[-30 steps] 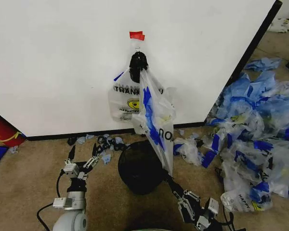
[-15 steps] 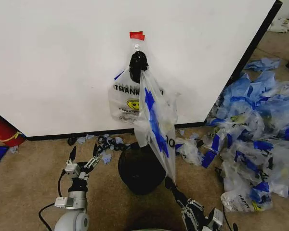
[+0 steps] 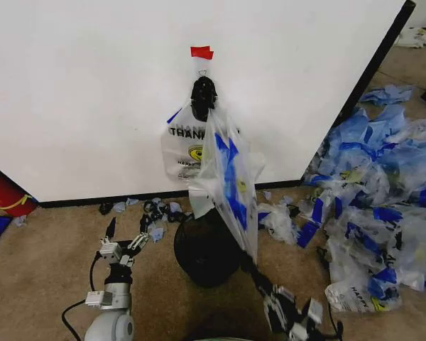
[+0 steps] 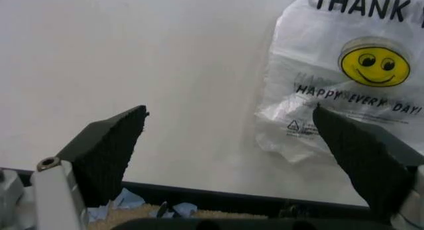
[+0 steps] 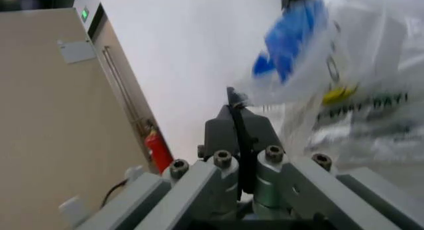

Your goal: Pick up the garbage bag from the wall and place it over the trash bin.

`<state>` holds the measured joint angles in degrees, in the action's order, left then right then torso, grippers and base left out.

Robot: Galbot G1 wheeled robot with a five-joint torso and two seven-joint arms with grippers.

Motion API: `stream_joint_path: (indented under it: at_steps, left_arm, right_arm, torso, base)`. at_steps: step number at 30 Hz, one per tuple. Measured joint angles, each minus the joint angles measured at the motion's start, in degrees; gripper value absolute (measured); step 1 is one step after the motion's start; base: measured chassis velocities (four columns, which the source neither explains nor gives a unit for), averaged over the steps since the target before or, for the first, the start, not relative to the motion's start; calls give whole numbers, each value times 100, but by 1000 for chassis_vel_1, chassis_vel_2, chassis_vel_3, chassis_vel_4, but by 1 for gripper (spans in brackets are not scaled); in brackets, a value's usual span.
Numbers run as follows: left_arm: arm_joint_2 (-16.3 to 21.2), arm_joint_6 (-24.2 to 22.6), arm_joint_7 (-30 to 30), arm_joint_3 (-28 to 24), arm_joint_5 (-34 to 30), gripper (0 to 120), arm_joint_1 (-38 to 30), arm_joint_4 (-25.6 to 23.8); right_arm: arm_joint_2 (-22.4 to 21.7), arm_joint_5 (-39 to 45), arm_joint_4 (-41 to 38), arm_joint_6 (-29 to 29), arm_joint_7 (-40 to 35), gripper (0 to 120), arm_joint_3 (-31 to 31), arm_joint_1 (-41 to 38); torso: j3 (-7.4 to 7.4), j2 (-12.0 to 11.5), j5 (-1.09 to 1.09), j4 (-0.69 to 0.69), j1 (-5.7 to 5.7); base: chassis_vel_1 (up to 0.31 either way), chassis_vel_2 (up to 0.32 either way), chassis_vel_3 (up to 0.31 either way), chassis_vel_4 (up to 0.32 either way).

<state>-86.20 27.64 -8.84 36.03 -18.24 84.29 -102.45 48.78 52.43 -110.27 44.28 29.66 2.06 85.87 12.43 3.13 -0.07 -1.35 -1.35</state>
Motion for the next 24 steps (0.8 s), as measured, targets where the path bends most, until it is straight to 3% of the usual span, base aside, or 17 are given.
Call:
stream_joint_path:
  at_steps: [3, 5, 16, 21, 22, 24]
  left_arm:
    - [1, -1, 0, 0, 4, 99, 5, -8]
    - [2, -6, 2, -1, 21, 99, 27, -39]
    - [59, -49, 30, -19, -8, 98, 45, -238]
    - [298, -585, 115, -219, -528, 98, 249, -1330]
    - [298, -585, 115, -219, -528, 98, 249, -1330]
    - [566, -1061, 149, -443, -961, 97, 295, -1912]
  right_arm:
    - [-11, 5, 0, -36, -56, 0, -35, -99]
    - [-60, 45, 22, -216, -413, 0, -292, -724]
    - [-119, 203, 22, -591, -784, 0, -507, -1443]
    - [-246, 308, 105, -738, -854, 0, -648, -1766]
    - [-246, 308, 105, -738, -854, 0, -648, -1766]
    - [-286, 329, 72, -782, -894, 0, -686, -1816]
  torso:
    - [0, 0, 0, -1, 0]
    - [0, 0, 0, 2, 0]
    - [0, 0, 0, -1, 0]
    - [0, 0, 0, -1, 0]
    - [0, 0, 0, -1, 0]
    - [0, 0, 1, 0, 0]
  base:
    - [0, 0, 0, 0]
    - [0, 0, 0, 0]
    - [0, 0, 0, 0]
    - [0, 0, 0, 0]
    - [0, 0, 0, 0]
    - [0, 0, 0, 0]
